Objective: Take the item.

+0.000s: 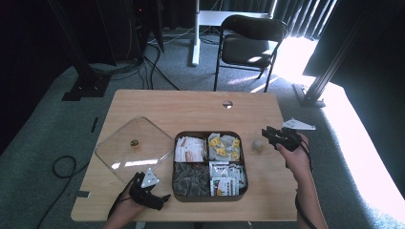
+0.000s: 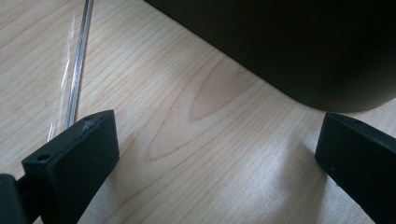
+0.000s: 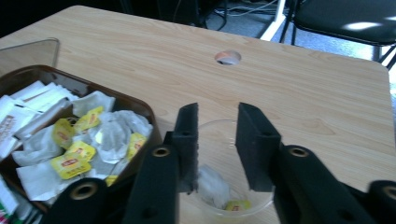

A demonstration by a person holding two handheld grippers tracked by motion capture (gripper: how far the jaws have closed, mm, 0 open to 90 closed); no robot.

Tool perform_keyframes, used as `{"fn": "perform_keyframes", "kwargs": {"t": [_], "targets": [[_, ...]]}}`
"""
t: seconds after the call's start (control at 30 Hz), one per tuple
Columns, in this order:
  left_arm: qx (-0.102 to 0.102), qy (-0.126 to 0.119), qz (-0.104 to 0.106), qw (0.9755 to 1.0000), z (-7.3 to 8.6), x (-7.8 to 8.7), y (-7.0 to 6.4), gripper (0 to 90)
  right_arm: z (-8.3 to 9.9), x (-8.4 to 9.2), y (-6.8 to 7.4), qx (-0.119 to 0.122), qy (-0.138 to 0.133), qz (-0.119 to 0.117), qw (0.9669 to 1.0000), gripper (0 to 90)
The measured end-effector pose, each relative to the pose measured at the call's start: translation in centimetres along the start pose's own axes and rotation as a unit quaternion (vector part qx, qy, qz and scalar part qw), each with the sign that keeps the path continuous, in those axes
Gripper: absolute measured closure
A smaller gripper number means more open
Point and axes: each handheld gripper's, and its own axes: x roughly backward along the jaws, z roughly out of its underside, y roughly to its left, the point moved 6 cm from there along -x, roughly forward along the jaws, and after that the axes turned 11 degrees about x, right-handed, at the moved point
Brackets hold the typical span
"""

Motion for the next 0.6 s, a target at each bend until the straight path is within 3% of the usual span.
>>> {"fn": "perform_keyframes", "kwargs": {"t": [0.43,0.6], "targets": [[0.0,0.0,0.0,1.0,0.0,0.0,0.0,0.0,-0.1,0.4,1.3,0.008,-0.019,-0.029,0.9994,43.4],[0.001,-0.001,0.0,1.0,0.0,0.0,0.0,0.0,0.0,0.5,2.1,0.014,-0.027,-0.039,0.9988,39.5]]}}
